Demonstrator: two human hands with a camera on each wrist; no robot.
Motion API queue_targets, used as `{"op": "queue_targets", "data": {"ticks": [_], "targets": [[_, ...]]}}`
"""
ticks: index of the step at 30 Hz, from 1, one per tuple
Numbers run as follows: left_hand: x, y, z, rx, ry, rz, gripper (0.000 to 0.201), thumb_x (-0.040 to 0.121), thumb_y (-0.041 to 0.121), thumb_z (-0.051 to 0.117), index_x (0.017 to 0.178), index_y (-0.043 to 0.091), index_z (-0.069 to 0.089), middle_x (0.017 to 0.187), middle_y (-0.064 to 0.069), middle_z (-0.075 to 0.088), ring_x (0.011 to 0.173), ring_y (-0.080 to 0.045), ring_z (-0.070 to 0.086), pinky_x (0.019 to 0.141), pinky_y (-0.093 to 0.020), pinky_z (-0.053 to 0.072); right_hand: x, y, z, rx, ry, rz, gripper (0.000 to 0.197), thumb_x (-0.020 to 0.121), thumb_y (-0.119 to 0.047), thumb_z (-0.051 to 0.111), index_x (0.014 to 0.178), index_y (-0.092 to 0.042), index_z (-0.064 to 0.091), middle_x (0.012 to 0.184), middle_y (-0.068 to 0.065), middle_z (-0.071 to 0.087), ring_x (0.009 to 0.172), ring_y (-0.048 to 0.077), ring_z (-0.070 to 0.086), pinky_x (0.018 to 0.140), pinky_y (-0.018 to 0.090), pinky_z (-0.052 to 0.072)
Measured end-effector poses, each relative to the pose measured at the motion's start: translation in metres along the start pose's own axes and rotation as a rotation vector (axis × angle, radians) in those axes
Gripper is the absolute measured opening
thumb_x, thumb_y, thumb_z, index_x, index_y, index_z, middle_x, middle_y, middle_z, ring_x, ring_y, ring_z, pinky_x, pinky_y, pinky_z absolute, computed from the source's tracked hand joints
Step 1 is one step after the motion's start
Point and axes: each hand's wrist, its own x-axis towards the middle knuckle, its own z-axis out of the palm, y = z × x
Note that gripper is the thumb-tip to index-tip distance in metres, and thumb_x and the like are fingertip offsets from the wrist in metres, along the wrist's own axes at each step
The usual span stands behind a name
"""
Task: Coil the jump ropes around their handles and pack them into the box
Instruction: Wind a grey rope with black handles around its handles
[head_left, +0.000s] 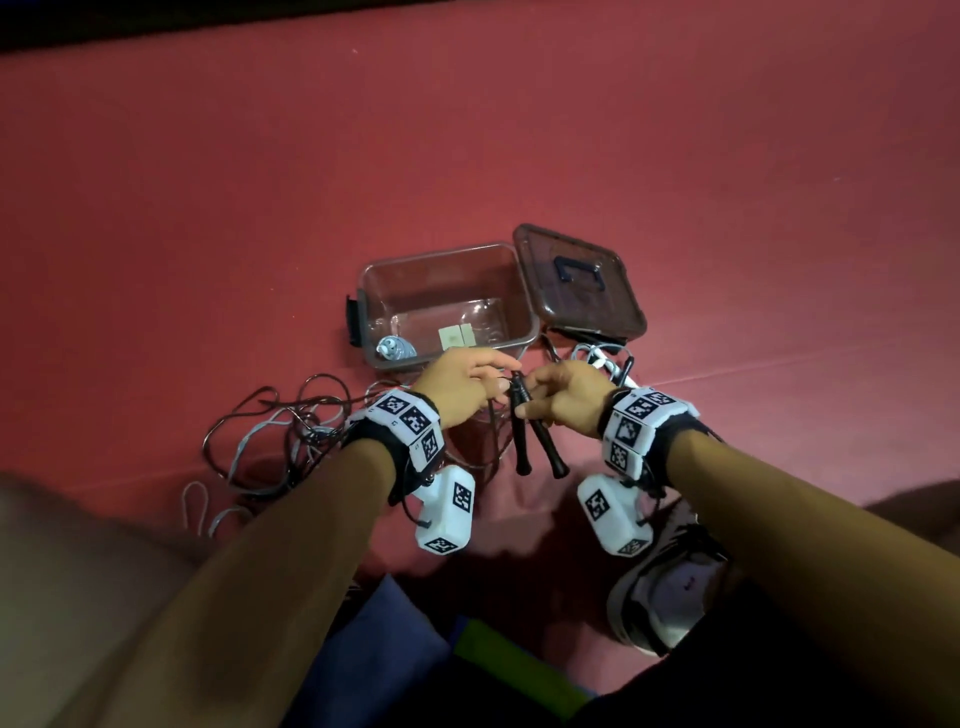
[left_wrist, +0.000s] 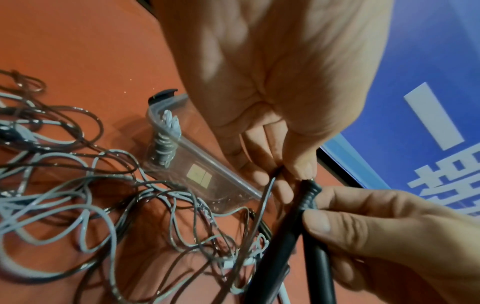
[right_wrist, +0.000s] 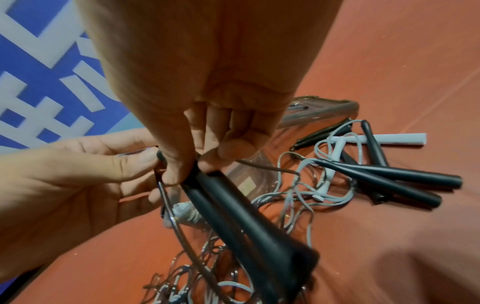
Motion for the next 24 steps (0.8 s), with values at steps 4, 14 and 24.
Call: {"op": "queue_targets", "data": {"ticks": [4, 14, 24], "targets": [[-0.014, 0.017, -0.018, 0.006, 0.004, 0.054, 0.029, 0.098, 0.000, 0.057, 0.105, 0.024, 0.072, 0.073, 0.009, 0.070, 0.068, 0.000, 0.066, 0.072, -0.021, 0.052, -0.008, -0.023, -0.005, 0.027, -0.003, -0.053, 0.029, 0.080, -0.022, 0.083, 0.068, -0.008, 0.061, 0.058, -0.004, 0.052, 0.056, 0.010, 0.044, 0.058, 0.024, 0.039], [-0.040, 0.061, -0.056, 0.034, 0.112, 0.186, 0.028, 0.099, -0.001, 0.056, 0.107, 0.019, 0.075, 0.078, -0.001, 0.069, 0.062, 0.003, 0.059, 0.067, -0.014, 0.049, -0.037, -0.091, -0.024, 0.104, -0.008, -0.185, 0.044, 0.084, -0.022, 0.079, 0.078, 0.014, 0.054, 0.056, 0.005, 0.041, 0.045, 0.009, 0.035, 0.046, 0.018, 0.032], [-0.046, 0.069, -0.073, 0.008, 0.184, 0.160, 0.030, 0.101, 0.008, 0.056, 0.108, 0.032, 0.072, 0.090, 0.004, 0.070, 0.069, -0.003, 0.068, 0.072, -0.022, 0.055, -0.030, -0.113, -0.026, 0.137, -0.056, -0.246, 0.027, 0.084, -0.025, 0.079, 0.075, -0.007, 0.062, 0.058, 0.003, 0.050, 0.049, 0.012, 0.042, 0.048, 0.020, 0.036]]}}
